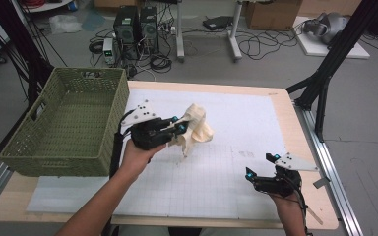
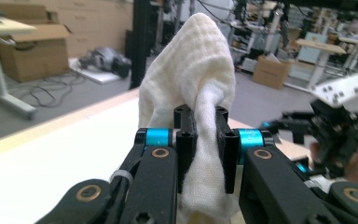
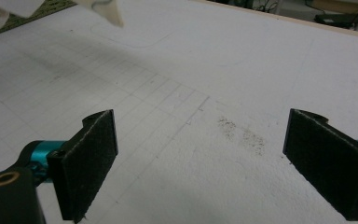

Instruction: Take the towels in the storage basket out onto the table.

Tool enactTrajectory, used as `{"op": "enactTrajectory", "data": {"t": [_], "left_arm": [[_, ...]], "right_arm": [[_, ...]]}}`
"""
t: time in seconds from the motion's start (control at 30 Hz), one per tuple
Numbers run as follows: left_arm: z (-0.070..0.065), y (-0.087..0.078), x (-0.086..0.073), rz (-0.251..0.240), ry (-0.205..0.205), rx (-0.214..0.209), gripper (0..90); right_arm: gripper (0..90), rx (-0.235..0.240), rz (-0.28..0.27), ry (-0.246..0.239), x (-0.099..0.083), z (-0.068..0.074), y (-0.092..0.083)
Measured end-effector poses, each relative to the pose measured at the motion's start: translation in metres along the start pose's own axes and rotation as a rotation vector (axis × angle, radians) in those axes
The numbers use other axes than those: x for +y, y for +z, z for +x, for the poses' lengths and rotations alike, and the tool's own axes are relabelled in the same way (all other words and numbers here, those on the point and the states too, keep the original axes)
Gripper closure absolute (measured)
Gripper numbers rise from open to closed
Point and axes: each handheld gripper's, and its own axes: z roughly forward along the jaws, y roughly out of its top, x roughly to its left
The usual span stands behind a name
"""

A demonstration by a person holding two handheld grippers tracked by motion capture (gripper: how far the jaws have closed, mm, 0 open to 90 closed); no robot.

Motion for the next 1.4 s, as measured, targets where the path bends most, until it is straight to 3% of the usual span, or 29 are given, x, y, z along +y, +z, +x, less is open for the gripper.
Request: {"op": "enactTrajectory", "data": {"t": [0.27,0.47,0.57,0.67,0.73,0.83,0.87,1.0,1.17,1.23,1.4], "left_arm": [[-0.008,0.021,-0.031,0.063,-0.024,-0.026,81.3],[0.004,0.037,-0.055,0.127,-0.060,0.026,80.7],[0.014,0.046,-0.063,0.158,-0.061,0.093,80.6],[0.026,0.053,-0.072,0.207,-0.055,0.203,75.9],[0.035,0.054,-0.078,0.236,-0.086,0.294,60.8],[0.042,0.048,-0.080,0.230,-0.100,0.370,39.2],[0.044,0.044,-0.079,0.221,-0.092,0.379,39.2],[0.046,0.024,-0.070,0.176,-0.035,0.397,32.1],[0.045,0.001,-0.069,0.140,-0.037,0.356,24.2],[0.042,-0.007,-0.071,0.142,-0.022,0.336,19.8],[0.037,-0.021,-0.079,0.140,0.002,0.314,19.5]], "right_arm": [[9.2,-0.005,0.005,-0.006,0.000,0.000,0.000],[9.2,-0.003,0.015,-0.013,0.000,0.001,0.002],[9.2,-0.004,0.020,-0.009,-0.001,0.000,0.002],[9.2,-0.006,0.028,-0.010,-0.001,0.000,0.002],[9.2,-0.008,0.033,-0.016,-0.001,0.001,0.003],[9.2,-0.009,0.033,-0.023,-0.002,0.001,0.002],[9.2,-0.009,0.033,-0.023,-0.002,0.001,0.002],[9.2,-0.006,0.041,-0.035,-0.002,0.001,0.003],[9.2,0.000,0.040,-0.046,0.000,0.004,0.006],[9.2,-0.003,0.041,-0.072,0.001,0.006,0.008],[9.1,-0.011,0.056,-0.104,0.002,0.009,0.013]]}}
